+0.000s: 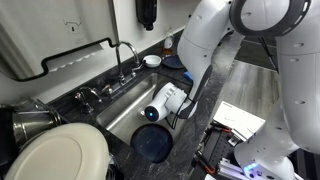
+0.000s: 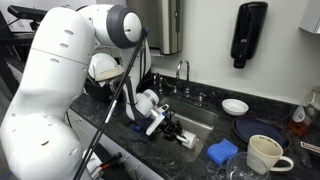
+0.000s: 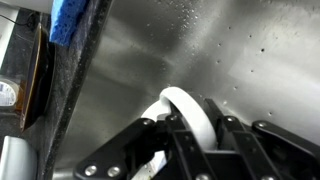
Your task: Put the cup in the sink upright, then move it backwards
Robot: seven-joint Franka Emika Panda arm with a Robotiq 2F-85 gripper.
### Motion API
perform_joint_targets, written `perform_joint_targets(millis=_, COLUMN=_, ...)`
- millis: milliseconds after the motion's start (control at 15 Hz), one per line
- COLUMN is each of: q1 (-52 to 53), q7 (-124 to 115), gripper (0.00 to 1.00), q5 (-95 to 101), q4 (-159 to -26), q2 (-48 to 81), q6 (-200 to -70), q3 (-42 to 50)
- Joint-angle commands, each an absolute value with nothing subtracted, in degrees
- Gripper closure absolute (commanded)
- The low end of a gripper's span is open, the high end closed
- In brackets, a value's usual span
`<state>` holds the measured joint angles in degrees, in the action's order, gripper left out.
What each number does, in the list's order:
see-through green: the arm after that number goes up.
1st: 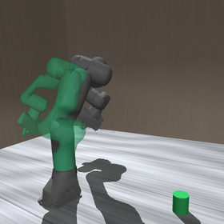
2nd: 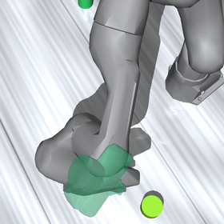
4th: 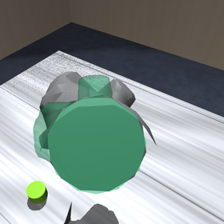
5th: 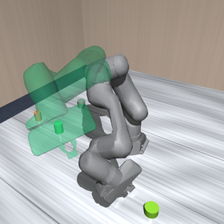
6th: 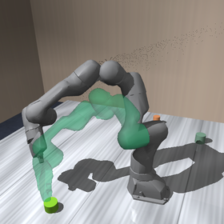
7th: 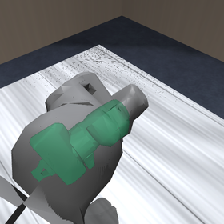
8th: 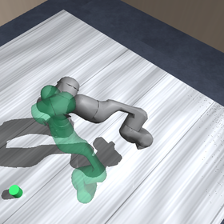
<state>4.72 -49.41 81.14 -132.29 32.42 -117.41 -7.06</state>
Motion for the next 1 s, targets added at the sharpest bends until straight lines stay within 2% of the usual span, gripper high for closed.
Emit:
perform_joint_targets(millis=0, q1=5.3, q7=-48.3, gripper=0.37, q5=80.0, q4=-131.4, q2=33.9, q6=-115.9, q3=-6.7)
perform_joint_targets(millis=267, q1=4.5, q7=-45.4, gripper=0.09, q5=79.2, q4=-130.4, q2=32.4, q6=-115.8, q3=-6.6)
perform_joint_targets(millis=400, q1=3.8, q7=-43.6, gripper=0.0, q5=78.7, q4=-130.0, q2=30.7, q6=-116.3, q3=-6.3)
perform_joint_targets(millis=933, q1=1.7, q7=-42.8, gripper=0.0, q5=77.1, q4=-131.1, q2=22.1, q6=-118.2, q3=-4.4)
